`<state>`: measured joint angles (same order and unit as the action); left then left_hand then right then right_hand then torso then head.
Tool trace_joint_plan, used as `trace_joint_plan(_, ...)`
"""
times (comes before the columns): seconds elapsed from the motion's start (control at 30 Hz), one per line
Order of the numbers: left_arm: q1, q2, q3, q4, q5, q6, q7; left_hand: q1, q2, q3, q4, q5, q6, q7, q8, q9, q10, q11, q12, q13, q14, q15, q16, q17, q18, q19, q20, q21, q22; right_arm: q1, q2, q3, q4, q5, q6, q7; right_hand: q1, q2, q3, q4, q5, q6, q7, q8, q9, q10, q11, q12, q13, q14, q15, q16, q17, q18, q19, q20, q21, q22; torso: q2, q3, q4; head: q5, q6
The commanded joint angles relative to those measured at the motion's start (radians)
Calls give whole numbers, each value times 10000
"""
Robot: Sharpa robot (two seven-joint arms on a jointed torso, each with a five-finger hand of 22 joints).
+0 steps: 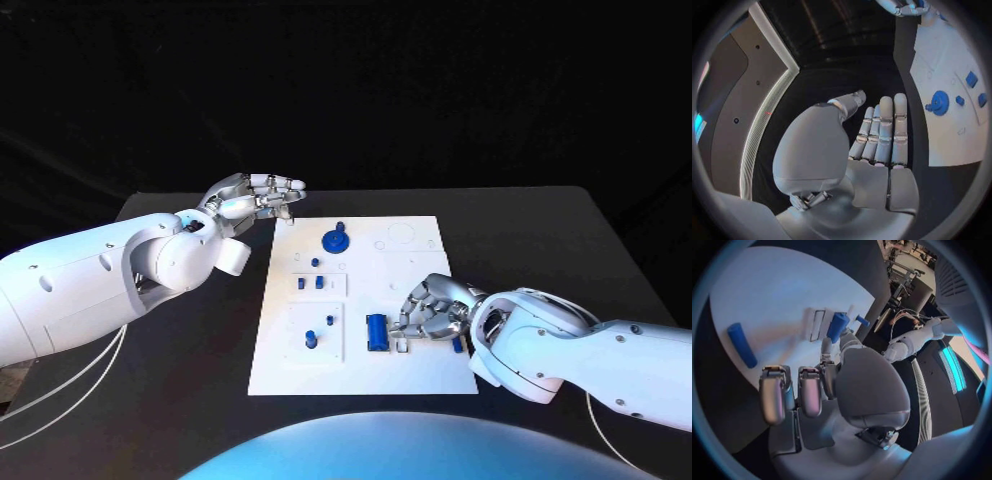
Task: Assemble the parts on the task board
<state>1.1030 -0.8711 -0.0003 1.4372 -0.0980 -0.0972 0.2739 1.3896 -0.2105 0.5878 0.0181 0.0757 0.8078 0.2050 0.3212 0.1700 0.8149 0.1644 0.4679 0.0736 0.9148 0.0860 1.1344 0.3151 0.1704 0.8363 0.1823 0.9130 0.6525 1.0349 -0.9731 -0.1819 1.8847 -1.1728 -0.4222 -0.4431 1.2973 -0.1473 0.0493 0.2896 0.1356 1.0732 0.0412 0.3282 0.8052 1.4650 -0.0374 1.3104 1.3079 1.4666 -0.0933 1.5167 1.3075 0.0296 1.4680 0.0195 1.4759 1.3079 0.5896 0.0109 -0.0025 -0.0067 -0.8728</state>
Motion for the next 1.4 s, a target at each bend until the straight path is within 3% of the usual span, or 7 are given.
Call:
trace_joint_plan(0.03,5,4,4,34,12,113,77,-3,99,-17,22,57,-90,194,19,-13,-52,8,58,-3,-34,37,-15,-16,142,66,-2,-52,-11,261,-436,20,76,227,-561,728,76,-129,102,-17,-24,-235,88,-153,-38,340,125,98,1262,715,77,-61,1034,-65,577,43,-114,2318,-16,-4,-16,-43,2)
trace_joint_plan(0.23,3,7,-2,63,23,54,127,-15,100,-22,35,55,-88,194,24,-13,-56,9,72,-3,-44,41,-16,-19,140,65,1,-63,-18,635,-1362,17,187,-156,-289,863,418,-264,270,-67,-22,-632,299,-570,-189,345,305,203,1339,733,232,-38,1105,-84,608,177,-35,2343,-28,-22,-46,-144,2)
trace_joint_plan(0.37,-12,16,-8,58,28,40,145,-15,100,-22,35,55,-88,194,24,-13,-56,9,72,-3,-44,41,-16,-19,140,65,1,-63,-18,665,-1602,-2,240,-334,-73,883,493,-294,303,-62,-26,-531,292,-584,-200,365,308,270,1377,748,246,-10,1178,-105,651,200,68,2373,-50,3,-134,-105,2)
trace_joint_plan(0.63,-94,42,-15,46,35,73,156,-15,100,-22,35,55,-88,194,24,-13,-56,9,72,-3,-44,41,-16,-19,140,65,1,-63,-18,383,-1328,-22,351,-507,-46,889,717,-292,468,-46,-29,79,87,-400,-137,445,151,479,1493,755,139,4,1213,-115,680,158,133,2392,-89,56,-128,-44,2)
trace_joint_plan(1.03,-133,21,-17,79,38,89,162,-16,102,-23,41,53,-87,191,28,-13,-54,7,89,-1,-49,41,-14,-22,140,66,1,-74,-25,-180,-249,-28,209,-935,-333,562,857,-265,639,-50,-24,437,-121,-120,38,510,-27,627,1574,759,-9,8,1232,-123,699,27,173,2403,-79,35,-104,-28,2)
trace_joint_plan(1.4,-136,11,-17,82,39,117,152,-16,102,-23,41,53,-87,191,28,-13,-54,7,89,-1,-49,41,-14,-22,140,66,1,-74,-25,-351,231,-26,17,-1168,-442,247,958,-258,781,-59,-25,569,-231,43,148,637,-125,999,1772,777,-94,37,1309,-149,749,-54,288,2436,-85,32,-125,16,2)
